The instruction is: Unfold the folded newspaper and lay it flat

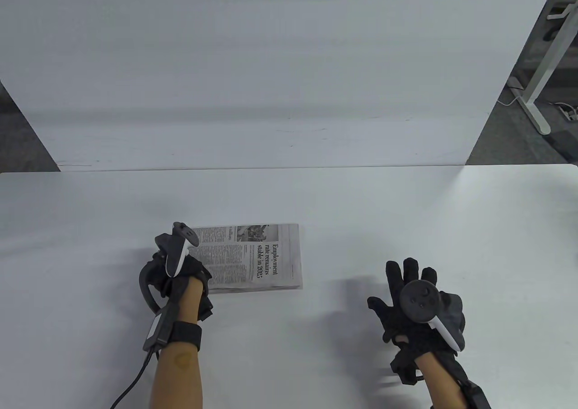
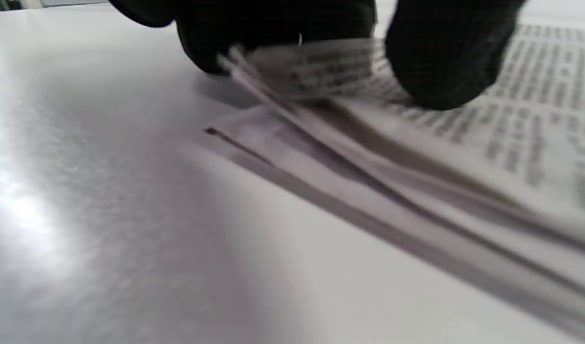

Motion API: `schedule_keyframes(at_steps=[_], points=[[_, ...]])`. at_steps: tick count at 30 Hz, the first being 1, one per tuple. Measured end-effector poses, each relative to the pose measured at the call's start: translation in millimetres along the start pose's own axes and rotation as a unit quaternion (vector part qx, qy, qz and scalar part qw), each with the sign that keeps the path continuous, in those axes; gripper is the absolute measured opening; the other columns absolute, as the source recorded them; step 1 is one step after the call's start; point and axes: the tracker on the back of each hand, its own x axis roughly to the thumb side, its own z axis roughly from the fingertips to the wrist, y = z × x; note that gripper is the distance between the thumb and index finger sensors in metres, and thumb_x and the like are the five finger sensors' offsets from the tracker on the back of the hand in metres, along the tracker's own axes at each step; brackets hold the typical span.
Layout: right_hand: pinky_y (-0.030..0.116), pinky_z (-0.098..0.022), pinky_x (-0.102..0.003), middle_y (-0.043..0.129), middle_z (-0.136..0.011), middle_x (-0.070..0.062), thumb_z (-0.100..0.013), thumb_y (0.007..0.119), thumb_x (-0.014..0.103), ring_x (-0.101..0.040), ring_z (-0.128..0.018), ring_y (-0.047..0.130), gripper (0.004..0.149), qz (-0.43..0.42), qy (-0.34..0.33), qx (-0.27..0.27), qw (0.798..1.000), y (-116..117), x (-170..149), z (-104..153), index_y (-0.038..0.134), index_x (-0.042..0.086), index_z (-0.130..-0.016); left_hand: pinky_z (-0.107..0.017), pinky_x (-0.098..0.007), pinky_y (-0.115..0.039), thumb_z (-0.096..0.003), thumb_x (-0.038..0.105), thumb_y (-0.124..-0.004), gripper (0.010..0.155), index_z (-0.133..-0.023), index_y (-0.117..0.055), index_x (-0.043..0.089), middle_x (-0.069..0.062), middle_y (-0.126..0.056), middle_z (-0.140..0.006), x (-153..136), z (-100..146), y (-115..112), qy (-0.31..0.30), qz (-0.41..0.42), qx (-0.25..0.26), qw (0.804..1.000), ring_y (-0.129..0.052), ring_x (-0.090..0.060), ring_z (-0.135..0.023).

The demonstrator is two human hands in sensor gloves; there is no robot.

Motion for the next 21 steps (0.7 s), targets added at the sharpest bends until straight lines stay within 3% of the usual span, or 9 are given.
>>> schedule_keyframes(at_steps=[2,5,8,11,15,17,21], points=[[0.027,-0.06,-0.084,0.019,-0.12,-0.022,-0.046,0.077,0.058,-0.063,-0.101,0.014,0.086,-0.003,-0.002,0.002,1.0,0.6,0.1,0.1,0.036,0.022,-0.112,-0.075,-0.067,-0.048,-0.0454,0.033,-0.086,0.043,-0.08,-0.085,0.008,-0.013,-0.06,-0.106,-6.9,-2.0,0.1,0.004,0.03,0.02,0.999,-0.069,-0.046,-0.092],[0.028,-0.06,-0.084,0.02,-0.12,-0.022,-0.046,0.077,0.058,-0.063,-0.101,0.014,0.086,-0.01,-0.005,0.004,1.0,1.1,0.9,0.6,0.036,0.022,-0.112,-0.073,-0.065,-0.056,-0.046,0.032,-0.084,0.04,-0.081,-0.082,0.013,-0.012,-0.07,-0.102,-20.8,-1.9,5.5,0.006,0.071,0.036,0.997,-0.079,-0.043,-0.087],[0.028,-0.06,-0.083,0.019,-0.12,-0.022,-0.047,0.077,0.057,-0.063,-0.101,0.014,0.085,-0.014,-0.008,0.007,1.0,2.2,1.8,0.4,0.036,0.022,-0.112,-0.068,-0.062,-0.068,-0.0462,0.031,-0.083,0.039,-0.082,-0.078,0.017,-0.012,-0.083,-0.096,-42.3,0.1,15.8,-0.024,0.2,0.038,0.979,-0.094,-0.042,-0.079],[0.028,-0.061,-0.083,0.019,-0.12,-0.022,-0.047,0.076,0.057,-0.063,-0.101,0.015,0.085,-0.016,-0.01,0.01,1.0,3.4,2.4,0.0,0.036,0.022,-0.112,-0.062,-0.059,-0.078,-0.0451,0.029,-0.084,0.038,-0.081,-0.079,0.018,-0.01,-0.089,-0.089,-60.3,5.4,19.9,-0.074,0.309,0.043,0.947,-0.104,-0.041,-0.072],[0.029,-0.06,-0.083,0.02,-0.119,-0.023,-0.047,0.077,0.056,-0.063,-0.101,0.016,0.084,-0.021,-0.011,0.012,1.0,4.6,1.9,-0.1,0.036,0.022,-0.112,-0.056,-0.053,-0.086,-0.044,0.029,-0.085,0.037,-0.079,-0.079,0.018,-0.007,-0.091,-0.085,-86.2,24.2,22.9,-0.133,0.391,0.102,0.905,-0.112,-0.031,-0.061],[0.029,-0.06,-0.083,0.02,-0.119,-0.023,-0.047,0.077,0.056,-0.063,-0.101,0.016,0.084,-0.025,-0.008,0.004,1.0,3.4,-0.3,-0.4,0.036,0.022,-0.112,-0.055,-0.052,-0.087,-0.044,0.029,-0.086,0.037,-0.079,-0.079,0.018,-0.007,-0.091,-0.085,-99.8,40.2,23.5,-0.182,0.442,0.138,0.868,-0.112,-0.029,-0.06],[0.03,-0.06,-0.083,0.022,-0.119,-0.024,-0.047,0.077,0.056,-0.063,-0.101,0.018,0.084,-0.036,0.001,-0.009,0.999,1.8,-6.7,-0.5,0.037,0.021,-0.112,-0.055,-0.05,-0.088,-0.0445,0.028,-0.085,0.037,-0.079,-0.078,0.019,-0.006,-0.09,-0.085,-112.8,67.3,30.7,-0.238,0.472,0.201,0.825,-0.113,-0.027,-0.059]])
